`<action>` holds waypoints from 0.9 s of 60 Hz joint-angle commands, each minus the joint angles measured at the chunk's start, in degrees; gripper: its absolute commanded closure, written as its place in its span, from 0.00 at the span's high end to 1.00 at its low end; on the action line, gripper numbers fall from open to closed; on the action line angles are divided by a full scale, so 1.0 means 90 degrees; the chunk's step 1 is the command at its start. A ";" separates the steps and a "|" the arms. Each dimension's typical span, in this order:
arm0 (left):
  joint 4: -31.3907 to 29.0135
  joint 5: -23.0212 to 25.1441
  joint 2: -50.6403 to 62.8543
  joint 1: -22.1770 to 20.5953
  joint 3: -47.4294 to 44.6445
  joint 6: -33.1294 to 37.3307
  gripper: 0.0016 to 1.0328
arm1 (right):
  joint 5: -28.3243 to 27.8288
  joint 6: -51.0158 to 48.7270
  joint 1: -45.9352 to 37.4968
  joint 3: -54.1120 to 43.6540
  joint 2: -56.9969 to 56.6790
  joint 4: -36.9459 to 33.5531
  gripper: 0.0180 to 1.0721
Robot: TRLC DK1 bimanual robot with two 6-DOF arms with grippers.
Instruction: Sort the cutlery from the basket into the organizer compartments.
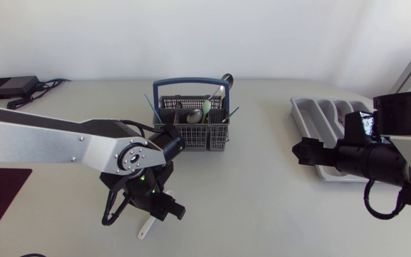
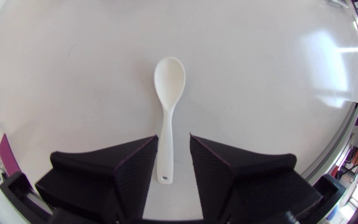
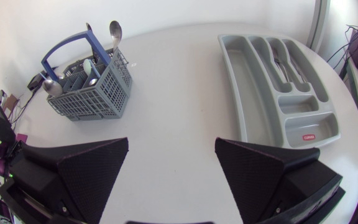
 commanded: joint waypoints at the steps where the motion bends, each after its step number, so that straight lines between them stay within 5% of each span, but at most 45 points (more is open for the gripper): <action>1: 0.0082 -0.0090 0.0212 -0.0039 -0.0211 0.0066 0.42 | -0.0013 0.0059 0.0043 -0.0153 0.0032 0.0012 0.95; 18: 0.0453 -0.0364 0.0505 0.0010 -0.0367 0.0115 0.41 | -0.0013 0.0059 0.0082 -0.0172 0.0012 0.0012 0.95; 24: 0.0580 -0.0403 0.0602 0.0039 -0.0387 0.0125 0.20 | -0.0013 0.0059 0.0082 -0.0172 0.0012 0.0012 0.95; 54: 0.0658 -0.0393 0.0808 0.0019 -0.0553 0.0252 0.10 | 0.0046 0.0030 0.0082 -0.0241 0.0012 0.0080 0.95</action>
